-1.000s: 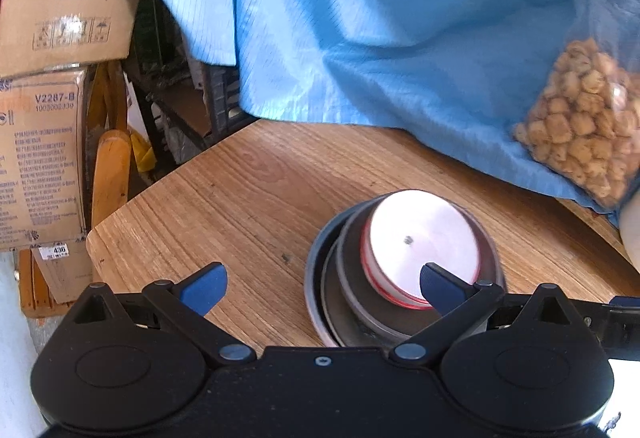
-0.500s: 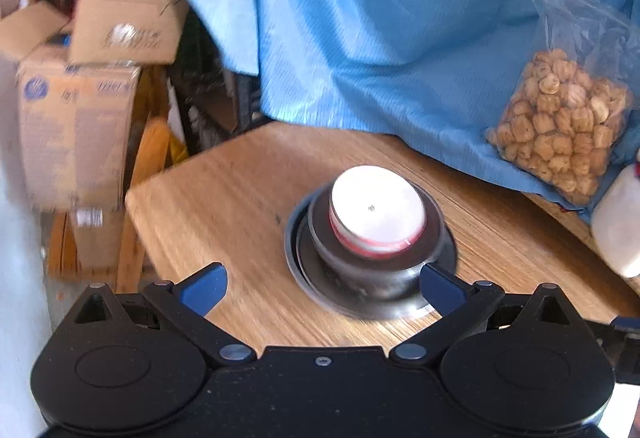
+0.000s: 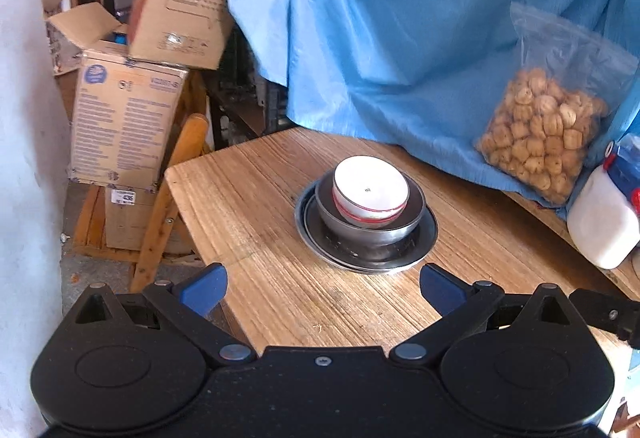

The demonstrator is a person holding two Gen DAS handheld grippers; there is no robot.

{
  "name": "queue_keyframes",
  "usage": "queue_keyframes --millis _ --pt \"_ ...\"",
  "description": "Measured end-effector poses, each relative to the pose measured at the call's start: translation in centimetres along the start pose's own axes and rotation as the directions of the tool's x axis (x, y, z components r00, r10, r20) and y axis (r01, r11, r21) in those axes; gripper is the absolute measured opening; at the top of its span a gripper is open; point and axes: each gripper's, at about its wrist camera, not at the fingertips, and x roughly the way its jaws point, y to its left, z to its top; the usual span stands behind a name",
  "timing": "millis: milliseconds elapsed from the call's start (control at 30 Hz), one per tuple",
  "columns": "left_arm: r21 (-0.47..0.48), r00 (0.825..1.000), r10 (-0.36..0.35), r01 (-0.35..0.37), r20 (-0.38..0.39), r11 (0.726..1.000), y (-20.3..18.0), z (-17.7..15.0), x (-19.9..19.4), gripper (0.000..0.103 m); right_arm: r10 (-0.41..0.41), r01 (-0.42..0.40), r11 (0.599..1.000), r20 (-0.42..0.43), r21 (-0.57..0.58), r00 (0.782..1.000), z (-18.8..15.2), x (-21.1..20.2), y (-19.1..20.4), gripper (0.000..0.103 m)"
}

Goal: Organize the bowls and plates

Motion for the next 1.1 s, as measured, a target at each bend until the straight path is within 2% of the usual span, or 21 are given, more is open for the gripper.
queue_keyframes --millis 200,367,600,800,933,1100 --pt "-0.011 0.998 0.02 -0.02 0.059 1.0 -0.5 -2.1 -2.7 0.102 0.02 -0.02 0.999 0.002 -0.05 1.0 -0.8 -1.1 0.2 0.103" --pt "-0.01 0.998 0.031 -0.03 0.059 0.999 -0.5 -3.5 -4.3 0.102 0.038 -0.039 0.996 -0.014 -0.076 0.999 -2.2 -2.0 0.5 0.103" --pt "-0.092 0.996 0.064 -0.058 0.061 0.994 0.8 -4.3 -6.2 0.102 0.069 -0.069 0.994 -0.005 -0.085 0.998 -3.8 -3.9 0.9 0.103" --pt "-0.109 0.998 0.042 -0.037 0.042 0.993 1.2 -4.8 -6.4 0.102 0.055 -0.054 0.994 0.002 -0.097 0.998 -5.2 -5.0 1.2 0.103" --pt "-0.088 0.999 0.012 -0.008 0.043 0.996 1.4 -5.0 -6.4 0.102 0.043 -0.042 0.995 0.006 -0.096 0.999 -5.8 -5.3 1.7 0.103" --pt "-0.078 0.998 -0.05 0.053 0.036 0.996 2.0 -5.1 -5.8 0.102 -0.023 0.025 0.995 0.018 -0.099 1.0 -5.9 -5.6 2.7 0.103"
